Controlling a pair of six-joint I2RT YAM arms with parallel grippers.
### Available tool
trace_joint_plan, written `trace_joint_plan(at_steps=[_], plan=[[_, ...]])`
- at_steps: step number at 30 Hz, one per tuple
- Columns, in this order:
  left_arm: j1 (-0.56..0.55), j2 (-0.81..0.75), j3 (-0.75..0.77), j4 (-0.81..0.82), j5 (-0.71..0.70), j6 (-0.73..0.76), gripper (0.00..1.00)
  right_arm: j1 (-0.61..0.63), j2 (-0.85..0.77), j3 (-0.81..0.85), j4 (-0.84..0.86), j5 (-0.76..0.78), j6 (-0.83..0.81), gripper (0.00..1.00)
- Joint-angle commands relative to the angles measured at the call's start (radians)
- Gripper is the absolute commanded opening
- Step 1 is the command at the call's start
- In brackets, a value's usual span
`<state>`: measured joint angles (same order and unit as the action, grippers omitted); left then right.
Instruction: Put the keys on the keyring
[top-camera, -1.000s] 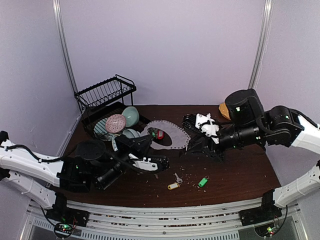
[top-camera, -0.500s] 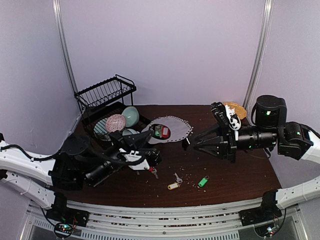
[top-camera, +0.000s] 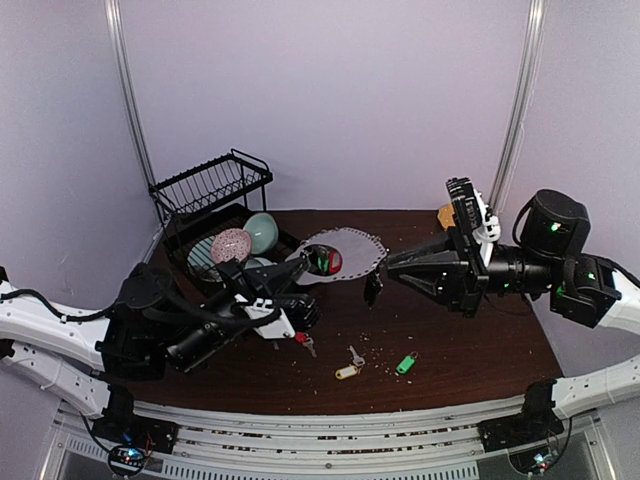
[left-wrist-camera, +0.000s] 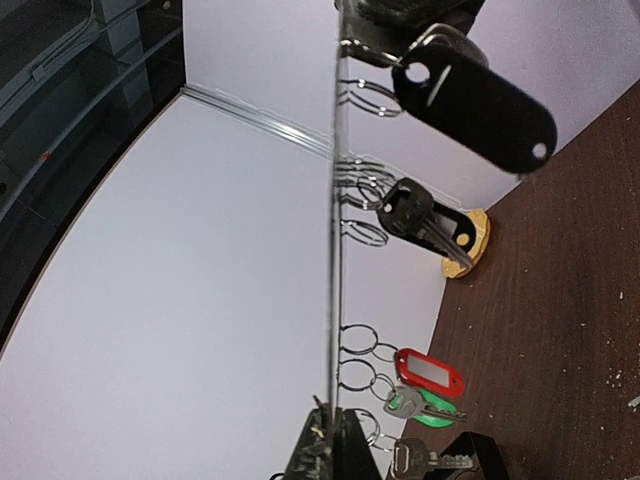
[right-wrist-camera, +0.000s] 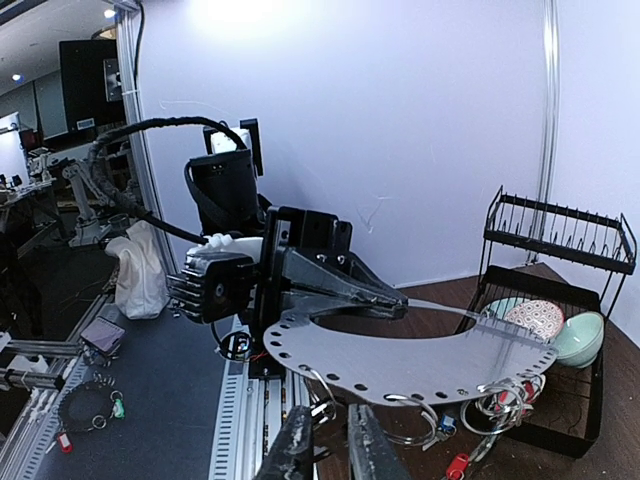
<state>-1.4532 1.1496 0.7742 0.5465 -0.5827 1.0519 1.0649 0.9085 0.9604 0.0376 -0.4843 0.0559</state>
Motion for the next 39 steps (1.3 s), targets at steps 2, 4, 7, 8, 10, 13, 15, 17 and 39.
trace_joint_plan(at_steps=[2, 4, 7, 8, 10, 13, 15, 17, 39], plan=[[-0.007, -0.015, 0.003, 0.099, 0.009, -0.013, 0.0, -0.005, 0.005, -0.011, 0.084, -0.042, 0.041, 0.15], [-0.007, -0.016, 0.004, 0.1, 0.008, -0.012, 0.0, -0.005, 0.011, -0.008, 0.073, -0.04, 0.035, 0.15], [-0.007, -0.017, 0.004, 0.102, 0.004, -0.009, 0.0, -0.005, 0.013, -0.012, 0.065, -0.052, 0.028, 0.13], [-0.007, -0.017, 0.004, 0.102, 0.004, -0.008, 0.0, -0.005, 0.012, -0.013, 0.063, -0.051, 0.026, 0.13], [-0.007, -0.017, 0.004, 0.104, 0.001, -0.007, 0.0, -0.005, 0.015, -0.021, 0.057, -0.051, 0.021, 0.12], [-0.007, -0.016, 0.004, 0.105, 0.0, -0.008, 0.0, -0.005, 0.029, -0.023, 0.053, -0.057, 0.026, 0.12], [-0.007, -0.013, 0.005, 0.103, -0.001, -0.006, 0.0, -0.005, 0.04, -0.017, 0.052, -0.076, 0.028, 0.13], [-0.007, -0.012, 0.006, 0.1, 0.0, -0.005, 0.0, -0.006, 0.043, -0.011, 0.048, -0.078, 0.027, 0.12], [-0.009, 0.016, 0.012, 0.056, -0.111, 0.117, 0.0, 0.02, 0.151, 0.239, -0.474, 0.249, -0.207, 0.0]])
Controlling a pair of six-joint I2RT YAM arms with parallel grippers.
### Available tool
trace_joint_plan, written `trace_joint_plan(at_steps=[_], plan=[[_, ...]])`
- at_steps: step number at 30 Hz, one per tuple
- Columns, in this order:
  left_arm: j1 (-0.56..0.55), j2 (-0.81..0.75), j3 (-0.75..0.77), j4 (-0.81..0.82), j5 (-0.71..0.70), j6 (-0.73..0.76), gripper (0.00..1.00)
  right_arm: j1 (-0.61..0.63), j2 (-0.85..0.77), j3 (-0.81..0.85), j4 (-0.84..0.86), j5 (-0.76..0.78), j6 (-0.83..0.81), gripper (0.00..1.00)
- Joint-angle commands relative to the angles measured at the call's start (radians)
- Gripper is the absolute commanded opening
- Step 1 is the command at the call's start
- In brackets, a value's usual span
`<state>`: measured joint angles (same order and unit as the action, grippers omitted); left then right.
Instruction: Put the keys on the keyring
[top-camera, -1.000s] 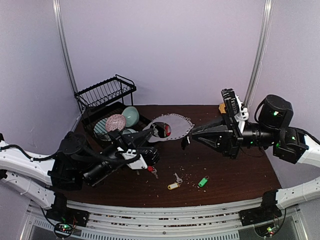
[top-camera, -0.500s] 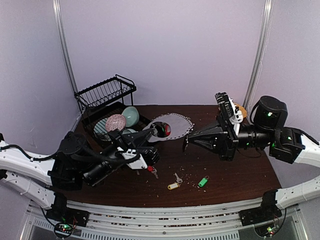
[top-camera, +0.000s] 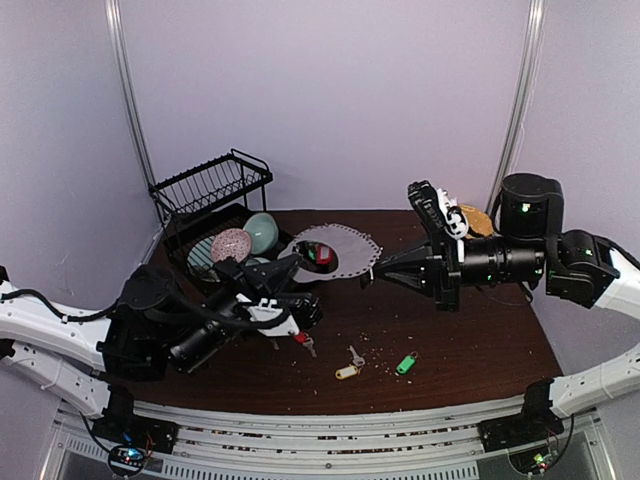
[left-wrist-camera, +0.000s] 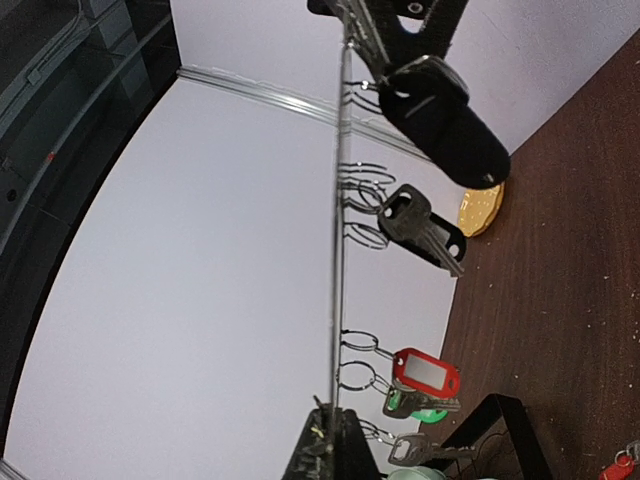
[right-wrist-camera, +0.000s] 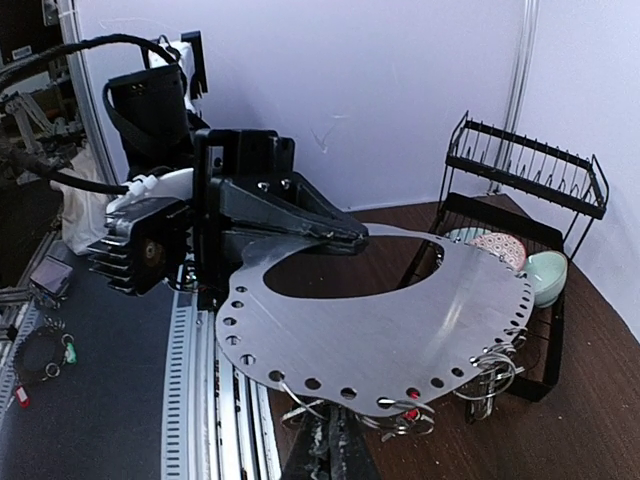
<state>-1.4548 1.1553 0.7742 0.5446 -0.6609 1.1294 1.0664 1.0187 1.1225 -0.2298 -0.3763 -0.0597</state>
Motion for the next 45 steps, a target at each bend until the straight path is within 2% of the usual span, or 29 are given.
trace_joint_plan(at_steps=[1, 10, 22, 27, 32, 36, 39, 45], plan=[[-0.007, 0.019, 0.014, 0.058, -0.048, 0.051, 0.0, 0.028, 0.055, 0.095, -0.236, 0.16, -0.113, 0.0], [-0.007, 0.019, 0.013, 0.054, -0.068, 0.066, 0.0, 0.106, 0.16, 0.179, -0.428, 0.312, -0.206, 0.0], [-0.006, 0.029, 0.007, 0.044, -0.103, 0.063, 0.0, 0.137, 0.131, 0.191, -0.377, 0.275, -0.202, 0.0], [-0.006, -0.018, -0.004, 0.054, -0.027, -0.022, 0.0, 0.113, 0.0, 0.1, -0.259, 0.276, -0.18, 0.02], [-0.007, -0.067, -0.042, 0.116, 0.105, -0.076, 0.0, 0.083, -0.09, 0.003, -0.064, 0.103, -0.098, 0.09], [-0.007, -0.092, -0.06, 0.167, 0.22, -0.112, 0.0, 0.082, -0.12, -0.073, 0.187, -0.032, 0.021, 0.15], [-0.007, -0.08, -0.071, 0.219, 0.249, -0.077, 0.0, 0.082, -0.109, -0.093, 0.287, -0.1, 0.072, 0.17], [-0.011, -0.027, -0.107, 0.374, 0.198, 0.123, 0.0, 0.081, -0.071, -0.078, 0.278, -0.172, 0.076, 0.18]])
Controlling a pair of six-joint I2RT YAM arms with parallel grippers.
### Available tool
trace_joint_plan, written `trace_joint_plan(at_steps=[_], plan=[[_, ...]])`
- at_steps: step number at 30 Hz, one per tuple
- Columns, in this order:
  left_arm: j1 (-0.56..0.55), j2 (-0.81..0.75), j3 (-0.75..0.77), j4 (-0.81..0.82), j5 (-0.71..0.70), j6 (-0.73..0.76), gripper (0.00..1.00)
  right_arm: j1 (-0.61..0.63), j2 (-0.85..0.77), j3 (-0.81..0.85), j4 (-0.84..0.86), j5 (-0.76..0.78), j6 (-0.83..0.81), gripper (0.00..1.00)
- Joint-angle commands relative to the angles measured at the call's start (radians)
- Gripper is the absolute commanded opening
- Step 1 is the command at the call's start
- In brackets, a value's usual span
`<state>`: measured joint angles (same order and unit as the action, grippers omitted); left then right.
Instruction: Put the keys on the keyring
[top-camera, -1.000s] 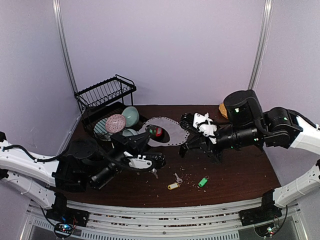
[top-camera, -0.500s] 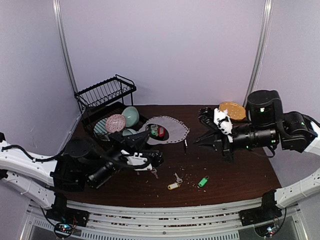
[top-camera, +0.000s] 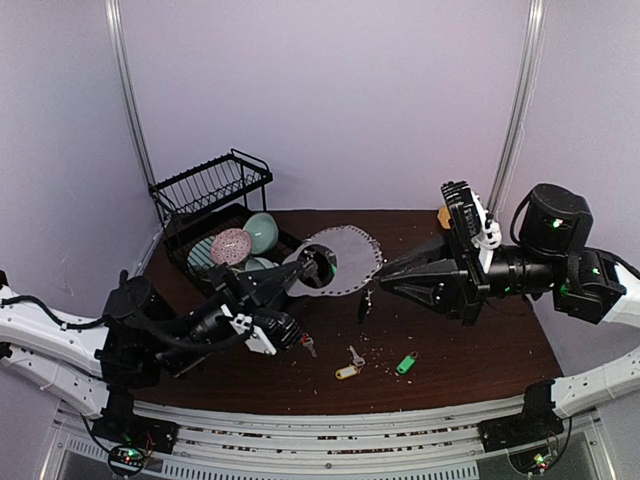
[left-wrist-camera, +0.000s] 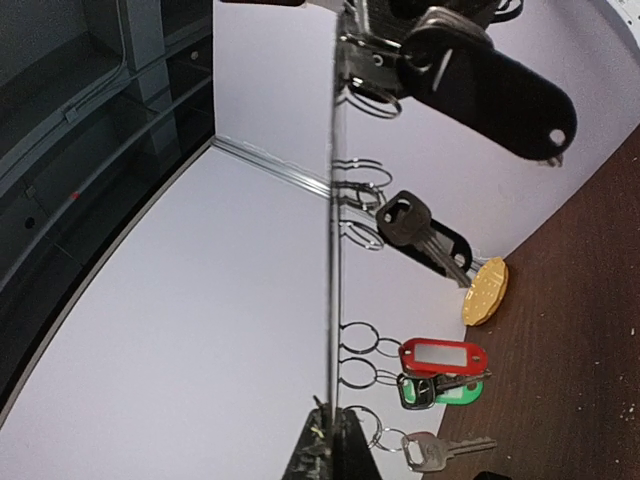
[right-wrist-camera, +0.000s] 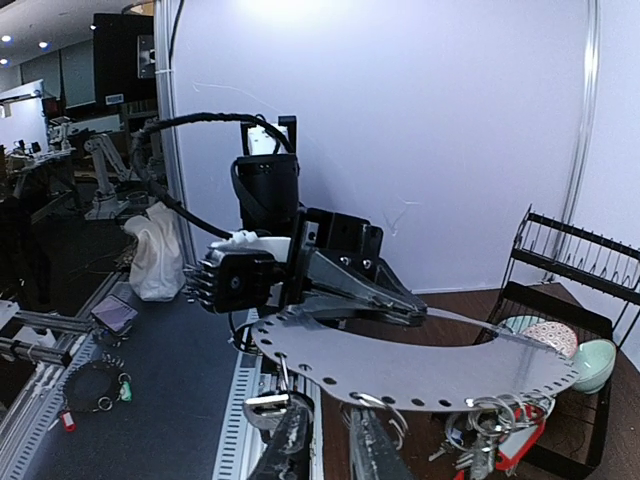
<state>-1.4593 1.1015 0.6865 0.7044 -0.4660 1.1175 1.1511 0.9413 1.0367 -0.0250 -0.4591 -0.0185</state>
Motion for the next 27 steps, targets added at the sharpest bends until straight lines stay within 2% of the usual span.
trace_joint_plan(at_steps=[1, 7, 10, 20, 27], plan=[[-0.007, 0.036, -0.025, 0.247, -0.005, 0.174, 0.0, -0.003, 0.005, 0.005, 0.063, -0.093, 0.027, 0.19], [-0.016, 0.061, -0.036, 0.375, -0.017, 0.414, 0.0, -0.004, -0.003, -0.001, 0.028, -0.07, -0.002, 0.21], [-0.017, 0.073, -0.029, 0.398, -0.029, 0.481, 0.0, -0.004, -0.007, -0.002, 0.018, -0.067, -0.02, 0.23], [-0.019, 0.089, -0.024, 0.433, -0.057, 0.521, 0.0, -0.003, 0.0, -0.017, 0.008, -0.173, -0.044, 0.27], [-0.019, 0.102, -0.021, 0.441, -0.084, 0.51, 0.0, -0.002, -0.016, -0.047, 0.032, -0.067, -0.01, 0.33]])
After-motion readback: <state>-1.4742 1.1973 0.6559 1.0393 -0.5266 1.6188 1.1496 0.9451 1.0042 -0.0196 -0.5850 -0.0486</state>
